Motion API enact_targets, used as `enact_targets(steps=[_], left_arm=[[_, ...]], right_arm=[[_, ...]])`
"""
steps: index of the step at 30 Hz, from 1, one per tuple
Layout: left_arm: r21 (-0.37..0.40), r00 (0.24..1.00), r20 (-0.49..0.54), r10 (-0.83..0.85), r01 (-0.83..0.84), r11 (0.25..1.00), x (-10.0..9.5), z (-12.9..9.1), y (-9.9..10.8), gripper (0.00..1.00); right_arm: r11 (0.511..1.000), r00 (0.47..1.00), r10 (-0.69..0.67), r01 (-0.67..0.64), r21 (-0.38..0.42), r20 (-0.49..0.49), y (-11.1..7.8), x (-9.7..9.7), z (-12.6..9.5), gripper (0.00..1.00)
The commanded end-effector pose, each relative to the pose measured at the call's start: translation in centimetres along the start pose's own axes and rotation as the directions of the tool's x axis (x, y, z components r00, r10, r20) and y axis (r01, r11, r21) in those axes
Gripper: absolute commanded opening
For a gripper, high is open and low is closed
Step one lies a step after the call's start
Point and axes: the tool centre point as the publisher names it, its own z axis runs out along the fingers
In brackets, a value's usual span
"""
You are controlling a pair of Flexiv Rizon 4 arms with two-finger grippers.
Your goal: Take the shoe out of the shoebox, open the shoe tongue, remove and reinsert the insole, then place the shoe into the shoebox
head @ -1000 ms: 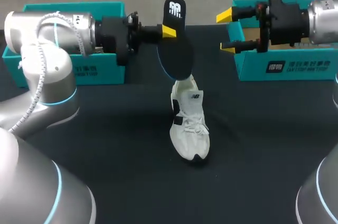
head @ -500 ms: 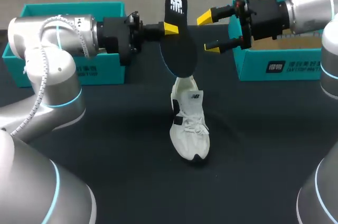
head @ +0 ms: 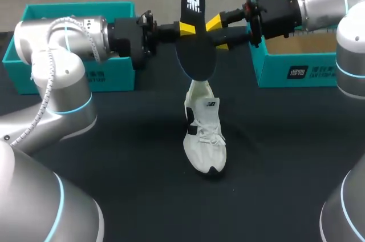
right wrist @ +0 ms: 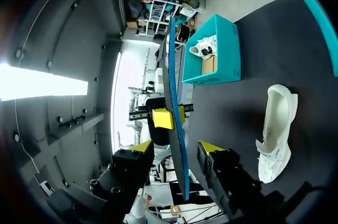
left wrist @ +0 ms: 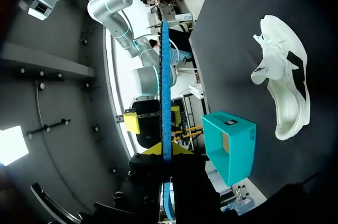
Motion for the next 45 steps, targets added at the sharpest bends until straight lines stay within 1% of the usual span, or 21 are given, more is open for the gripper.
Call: enact_targets(steps=[1, 5, 9, 12, 14, 16, 21, 22, 23, 24, 25, 31, 32, 33, 34, 37, 41, 43, 45], left_arm=[[-0.009, 1.0, 0.011, 0.005, -0.005, 1.0, 0.2, 0.6, -0.1, 0.0], [-0.012, 1.0, 0.018, 0.007, -0.007, 1.0, 0.1, 0.7, 0.1, 0.0], [-0.014, 1.0, 0.023, 0.009, -0.009, 1.0, 0.1, 0.8, 0.1, 0.0], [-0.014, 1.0, 0.024, 0.011, -0.01, 1.0, 0.0, 0.8, 0.2, 0.0], [-0.015, 1.0, 0.026, 0.011, -0.011, 1.0, 0.0, 0.8, 0.2, 0.0], [-0.018, 1.0, 0.028, 0.012, -0.012, 1.0, -0.1, 0.7, 0.2, 0.0], [-0.024, 0.999, 0.031, 0.012, -0.011, 1.0, -0.2, 0.7, 0.2, 0.0], [-0.024, 0.999, 0.031, 0.012, -0.011, 1.0, -0.2, 0.7, 0.2, 0.0], [-0.025, 0.999, 0.031, 0.011, -0.011, 1.0, -0.2, 0.7, 0.2, 0.0], [-0.025, 0.999, 0.032, 0.011, -0.01, 1.0, -0.2, 0.7, 0.2, 0.0], [-0.025, 0.999, 0.032, 0.01, -0.01, 1.0, -0.2, 0.7, 0.2, 0.0], [-0.023, 1.0, 0.029, 0.002, -0.002, 1.0, -0.2, 0.7, 0.0, 0.0], [-0.023, 1.0, 0.025, -0.001, 0.001, 1.0, -0.2, 0.7, -0.1, 0.11], [-0.022, 1.0, 0.02, -0.005, 0.006, 1.0, -0.1, 0.6, -0.1, 0.44], [-0.02, 1.0, 0.018, -0.007, 0.008, 1.0, -0.1, 0.6, -0.2, 1.0], [-0.013, 1.0, 0.0, -0.014, 0.014, 1.0, -0.1, 0.1, -0.2, 1.0], [0.003, 0.999, -0.043, -0.016, 0.016, 1.0, 0.2, -1.1, -0.1, 1.0], [0.033, 0.998, -0.061, -0.023, 0.025, 0.999, 0.2, -1.8, -0.1, 1.0], [0.097, 0.995, -0.098, -0.032, 0.042, 0.994, 0.4, -2.7, 0.0, 1.0]], right_arm=[[1.0, 1.0, 0.007, -0.007, 0.011, 0.0, 0.2, 0.1, 1.1, 0.47], [1.0, 1.0, 0.007, -0.007, 0.026, 0.0, 0.0, 0.1, 1.7, 0.44], [0.999, 1.0, 0.01, -0.01, 0.033, -0.005, -0.2, 0.1, 2.0, 0.4], [0.999, 1.0, 0.012, -0.012, 0.035, -0.006, -0.3, 0.1, 2.1, 0.38], [0.999, 1.0, 0.014, -0.014, 0.035, -0.007, -0.4, 0.1, 2.1, 0.33], [0.999, 1.0, 0.015, -0.014, 0.035, -0.007, -0.4, 0.1, 2.1, 0.31], [0.999, 1.0, 0.017, -0.016, 0.033, -0.011, -0.5, 0.0, 2.2, 0.2], [0.999, 1.0, 0.017, -0.017, 0.032, -0.011, -0.5, 0.0, 2.2, 0.19], [0.999, 1.0, 0.017, -0.017, 0.031, -0.012, -0.5, 0.0, 2.2, 0.17], [0.999, 1.0, 0.019, -0.018, 0.028, -0.013, -0.5, -0.1, 2.2, 0.1], [1.0, 1.0, 0.02, -0.019, 0.022, -0.014, -0.4, -0.1, 2.2, 0.0], [1.0, 0.999, 0.016, -0.017, -0.012, -0.043, -0.5, -0.3, 2.1, 0.0], [1.0, 0.999, 0.014, -0.015, -0.013, -0.043, -0.5, -0.4, 2.1, 0.0], [1.0, 0.999, 0.008, -0.009, -0.019, -0.045, -0.5, -0.4, 2.1, 0.0], [1.0, 0.999, 0.005, -0.006, -0.022, -0.047, -0.5, -0.4, 2.0, 0.0], [0.999, 0.999, -0.003, 0.001, -0.032, -0.046, -0.4, -0.5, 1.8, 0.0], [0.999, 0.999, -0.02, 0.019, -0.043, -0.033, -0.1, -0.5, 1.3, 0.0], [0.999, 0.999, -0.022, 0.021, -0.046, -0.029, 0.0, -0.6, 1.2, 0.0], [0.998, 0.999, -0.026, 0.025, -0.051, -0.022, 0.1, -0.7, 0.9, 0.0]])
